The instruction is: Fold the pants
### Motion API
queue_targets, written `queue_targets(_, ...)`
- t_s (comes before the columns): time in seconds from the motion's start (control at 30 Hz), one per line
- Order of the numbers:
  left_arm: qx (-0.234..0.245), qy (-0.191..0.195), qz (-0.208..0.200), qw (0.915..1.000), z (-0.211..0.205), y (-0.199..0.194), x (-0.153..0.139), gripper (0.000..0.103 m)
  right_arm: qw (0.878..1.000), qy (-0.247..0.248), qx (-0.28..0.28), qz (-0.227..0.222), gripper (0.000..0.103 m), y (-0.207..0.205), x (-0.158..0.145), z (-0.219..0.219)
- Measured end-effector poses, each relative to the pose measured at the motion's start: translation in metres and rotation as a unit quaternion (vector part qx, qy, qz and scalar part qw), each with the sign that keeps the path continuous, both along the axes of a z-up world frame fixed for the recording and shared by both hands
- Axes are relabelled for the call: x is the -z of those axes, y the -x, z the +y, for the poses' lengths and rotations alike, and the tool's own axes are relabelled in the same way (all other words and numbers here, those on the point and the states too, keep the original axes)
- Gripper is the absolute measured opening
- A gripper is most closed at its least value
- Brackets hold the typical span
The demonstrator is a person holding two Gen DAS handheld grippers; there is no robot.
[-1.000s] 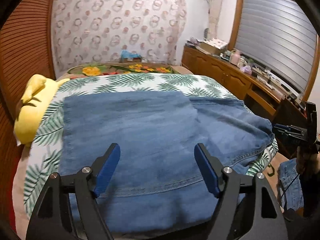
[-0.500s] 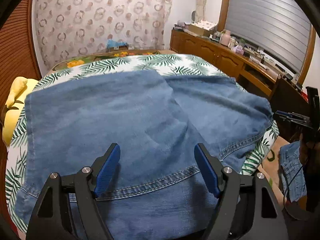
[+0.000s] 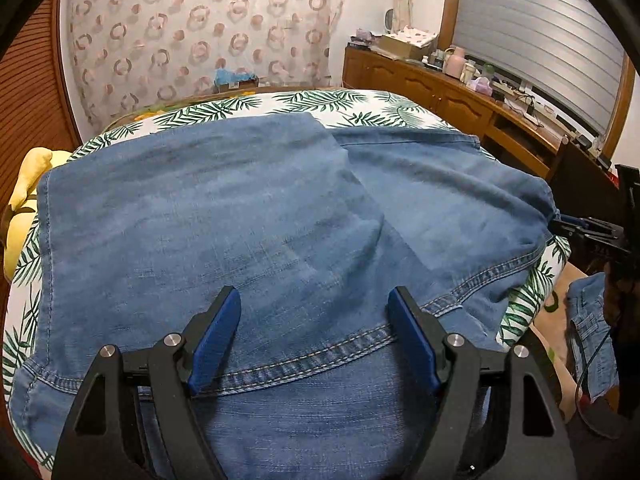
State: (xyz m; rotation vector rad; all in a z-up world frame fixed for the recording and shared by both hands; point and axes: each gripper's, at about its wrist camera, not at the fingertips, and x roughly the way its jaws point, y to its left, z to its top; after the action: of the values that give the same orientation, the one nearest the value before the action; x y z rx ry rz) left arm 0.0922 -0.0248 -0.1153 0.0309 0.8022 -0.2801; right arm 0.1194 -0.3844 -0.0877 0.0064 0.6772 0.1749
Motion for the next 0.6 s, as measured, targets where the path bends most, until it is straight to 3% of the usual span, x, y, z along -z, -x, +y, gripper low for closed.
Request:
queue_targets(0.13, -0.001, 0.003, 0.001, 1.0, 0.0, 0.0, 0.0, 0.077, 1.0, 0.009, -0.003, 0.001, 0.038, 0.0, 0.001, 0.003)
queue_targets(0.27, -0.003, 0.004, -0.001, 1.0, 0.002, 0.002, -0.002, 0.077, 1.0, 0.003, -0.021, 0.007, 0.019, -0.001, 0.0, 0.004)
queue_targets(0.43, -0.009, 0.006, -0.004, 0.9999, 0.007, 0.005, -0.006, 0.077, 0.999, -0.012, -0.035, -0.002, 0.016, 0.002, -0.008, 0.004)
queue_targets(0.6, -0.012, 0.011, -0.016, 0.9997, 0.012, 0.012, -0.015, 0.077, 0.997, -0.03, -0.052, -0.042, 0.016, 0.012, -0.039, 0.01)
